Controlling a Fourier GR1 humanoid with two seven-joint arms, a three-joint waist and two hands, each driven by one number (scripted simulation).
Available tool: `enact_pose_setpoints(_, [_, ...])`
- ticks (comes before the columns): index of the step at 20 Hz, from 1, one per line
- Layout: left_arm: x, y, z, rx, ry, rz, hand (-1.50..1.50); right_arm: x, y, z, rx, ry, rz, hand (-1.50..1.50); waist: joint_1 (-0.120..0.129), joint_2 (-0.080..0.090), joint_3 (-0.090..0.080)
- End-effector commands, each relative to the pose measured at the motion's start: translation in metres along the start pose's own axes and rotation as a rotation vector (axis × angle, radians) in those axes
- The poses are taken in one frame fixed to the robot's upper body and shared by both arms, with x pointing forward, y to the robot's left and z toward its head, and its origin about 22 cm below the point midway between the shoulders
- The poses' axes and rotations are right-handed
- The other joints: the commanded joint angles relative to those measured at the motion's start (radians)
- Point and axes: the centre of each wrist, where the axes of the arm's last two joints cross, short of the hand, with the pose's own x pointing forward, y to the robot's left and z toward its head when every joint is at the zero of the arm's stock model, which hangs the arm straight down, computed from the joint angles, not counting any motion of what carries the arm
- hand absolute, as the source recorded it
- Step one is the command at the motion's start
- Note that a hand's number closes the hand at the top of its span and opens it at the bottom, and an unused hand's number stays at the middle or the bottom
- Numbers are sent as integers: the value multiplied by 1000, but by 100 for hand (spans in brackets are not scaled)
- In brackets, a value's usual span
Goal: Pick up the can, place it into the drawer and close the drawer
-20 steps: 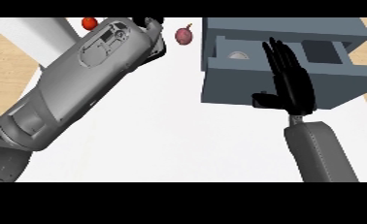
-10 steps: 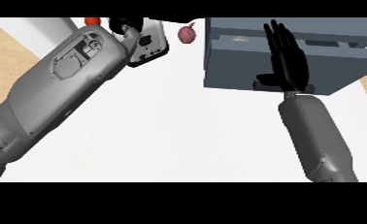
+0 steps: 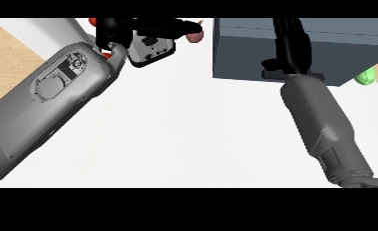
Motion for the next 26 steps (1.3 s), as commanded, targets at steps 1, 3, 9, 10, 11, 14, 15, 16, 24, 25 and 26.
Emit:
enact_pose_setpoints(1, [-19, 15, 9, 1, -2, -1, -150, 22, 1, -17, -18, 0, -16, -150, 22, 17, 6])
enact_pose_setpoints(3, [-17, 13, 16, -18, -6, 4, -150, 21, -3, -25, -7, -13, -16, -150, 18, 12, 6])
enact_pose_setpoints(9, [-37, 14, 28, -23, 7, -9, -150, 23, -17, -46, -28, 1, -1, -150, 24, 23, 7])
enact_pose_setpoints(10, [-39, 27, 30, -10, -1, -13, -150, 22, -12, -40, -27, 4, -7, -150, 35, 22, 7])
enact_pose_setpoints(11, [-41, 32, 29, -15, 15, -11, -150, 42, -15, -49, -17, 11, -23, -150, 28, 19, 6])
enact_pose_setpoints(14, [-31, 31, 34, -32, 1, 3, -150, 16, -14, -43, -29, 13, -10, -150, 36, 22, 8])
enact_pose_setpoints(15, [-31, 30, 29, -44, 5, -1, -150, 30, -28, -62, -33, 38, -19, -150, 38, 28, 7])
enact_pose_setpoints(16, [-45, 21, 34, -8, -10, -2, -150, 33, -15, -49, -27, 6, -38, -150, 26, 29, 8])
enact_pose_setpoints(24, [-36, 37, 31, -19, 5, 2, -150, 58, -23, -61, -41, 13, -318, -150, 14, 21, 10])
enact_pose_setpoints(25, [-44, 39, 34, -6, -3, -6, -150, 50, -27, -64, -53, 14, -359, -150, 16, 23, 10])
enact_pose_setpoints(26, [-43, 33, 36, -19, -2, 4, -150, 65, -20, -59, -70, 23, -387, -150, 24, 25, 11])
